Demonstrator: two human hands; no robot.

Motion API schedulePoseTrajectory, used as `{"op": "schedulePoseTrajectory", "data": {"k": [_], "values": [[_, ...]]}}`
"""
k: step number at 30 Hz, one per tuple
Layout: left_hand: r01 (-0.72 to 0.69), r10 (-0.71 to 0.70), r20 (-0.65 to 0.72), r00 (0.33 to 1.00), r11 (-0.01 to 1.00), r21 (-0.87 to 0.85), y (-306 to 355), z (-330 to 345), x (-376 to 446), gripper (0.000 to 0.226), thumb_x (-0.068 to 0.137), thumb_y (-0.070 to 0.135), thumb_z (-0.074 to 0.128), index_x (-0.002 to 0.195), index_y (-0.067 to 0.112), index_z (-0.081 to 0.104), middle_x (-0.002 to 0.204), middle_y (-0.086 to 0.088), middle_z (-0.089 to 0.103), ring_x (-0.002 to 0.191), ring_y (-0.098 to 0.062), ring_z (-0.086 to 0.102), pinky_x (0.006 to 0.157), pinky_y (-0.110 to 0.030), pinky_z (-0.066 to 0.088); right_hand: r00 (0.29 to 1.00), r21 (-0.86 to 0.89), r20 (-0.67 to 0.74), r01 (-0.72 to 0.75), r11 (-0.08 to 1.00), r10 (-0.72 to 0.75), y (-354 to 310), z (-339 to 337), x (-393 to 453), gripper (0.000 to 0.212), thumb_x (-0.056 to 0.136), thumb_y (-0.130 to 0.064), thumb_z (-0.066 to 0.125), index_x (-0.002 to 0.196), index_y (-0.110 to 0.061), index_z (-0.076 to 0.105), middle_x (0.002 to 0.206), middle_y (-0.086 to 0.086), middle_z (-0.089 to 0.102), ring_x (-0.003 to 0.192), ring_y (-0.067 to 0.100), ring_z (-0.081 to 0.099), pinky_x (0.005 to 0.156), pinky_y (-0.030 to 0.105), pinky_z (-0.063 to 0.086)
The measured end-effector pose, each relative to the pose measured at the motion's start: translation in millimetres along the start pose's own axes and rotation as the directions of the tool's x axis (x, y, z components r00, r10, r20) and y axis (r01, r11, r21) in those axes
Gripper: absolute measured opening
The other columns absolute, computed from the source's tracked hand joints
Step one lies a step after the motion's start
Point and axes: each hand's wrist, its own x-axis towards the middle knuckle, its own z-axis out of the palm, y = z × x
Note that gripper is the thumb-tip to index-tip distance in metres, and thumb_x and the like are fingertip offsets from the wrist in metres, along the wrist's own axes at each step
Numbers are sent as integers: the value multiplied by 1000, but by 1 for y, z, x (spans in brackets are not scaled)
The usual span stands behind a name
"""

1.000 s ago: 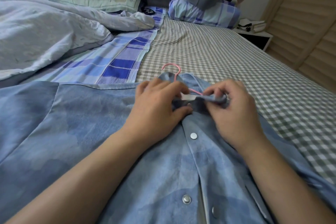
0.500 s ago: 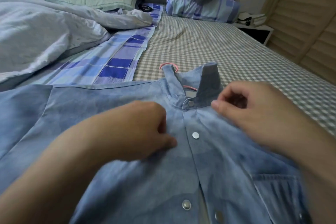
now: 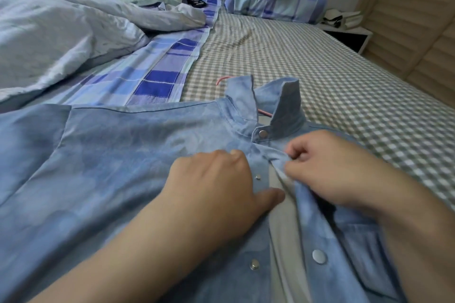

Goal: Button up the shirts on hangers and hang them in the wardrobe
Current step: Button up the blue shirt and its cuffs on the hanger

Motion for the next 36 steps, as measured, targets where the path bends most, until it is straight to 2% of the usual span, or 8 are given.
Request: {"op": "schedulePoseTrajectory", "data": {"k": [3, 9, 13, 17, 21, 24, 29, 36], "values": [[42, -44, -70, 997, 999, -32, 8, 8, 3, 48, 91, 73, 37, 90, 25, 40, 112, 1, 64, 104, -27, 63, 70, -35, 30, 999, 231, 38, -17, 973, 8, 8, -5, 3, 9, 87, -13, 66, 80, -7, 67, 52, -1, 52, 52, 15, 44, 58, 38, 38], [93, -78, 88, 993, 978, -187, -10, -1, 16, 29, 87, 41, 53, 74, 18, 41, 85, -2, 56, 78, -26, 49, 63, -34, 33, 969, 72, 228, 80, 994, -95, 4, -10, -8, 26, 78, -18, 73, 98, -29, 62, 81, -8, 75, 69, 7, 68, 73, 41, 59], [106, -78, 88, 993, 916, -387, -24, -15, 19, 23, 85, 25, 60, 69, 16, 44, 68, 3, 51, 63, -13, 47, 53, -29, 31, 991, 211, 93, 75, 975, -96, 6, -15, -9, 18, 80, -9, 70, 91, -23, 64, 68, -2, 72, 56, 11, 59, 63, 40, 50], [120, -102, 85, 991, 961, -248, -39, -30, 13, 22, 86, 40, 67, 85, 20, 58, 82, 4, 61, 76, -16, 58, 65, -32, 50, 997, 356, 2, 68, 932, -73, 8, -23, -12, 17, 71, -28, 69, 88, -31, 73, 51, -7, 55, 54, 16, 43, 61, 39, 36], [140, -96, 151, 984, 939, -316, -36, -29, 15, 49, 82, 63, 69, 77, 15, 60, 71, 3, 61, 67, -10, 57, 62, -29, 47, 996, 324, 65, 32, 945, -56, 5, -21, -15, 22, 66, -36, 66, 84, -26, 75, 51, 1, 57, 54, 17, 47, 59, 41, 42], [111, -87, 70, 994, 859, -500, -21, -17, 18, 47, 84, 54, 71, 68, 16, 48, 58, 7, 49, 51, -2, 46, 48, -21, 32, 993, 363, 97, 31, 931, -71, 1, -18, -15, 5, 86, -25, 76, 82, -23, 76, 73, 25, 68, 62, 24, 56, 63, 48, 52], [81, -26, 96, 995, 775, -627, -20, -8, 18, 24, 88, 34, 70, 80, 14, 60, 61, 8, 59, 51, -1, 48, 49, -15, 38, 994, 455, -55, 110, 884, -96, -4, -14, -16, 8, 86, -17, 79, 81, -23, 77, 75, 23, 71, 67, 48, 60, 68, 54, 56], [155, 41, 230, 972, 625, -765, -20, -14, 14, 16, 88, 25, 75, 77, 15, 68, 62, 0, 69, 50, -12, 60, 51, -27, 52, 995, 436, -48, 104, 894, -92, -8, -7, -14, 9, 84, -22, 80, 82, -30, 77, 72, 6, 75, 69, 27, 70, 76, 50, 58]]}}
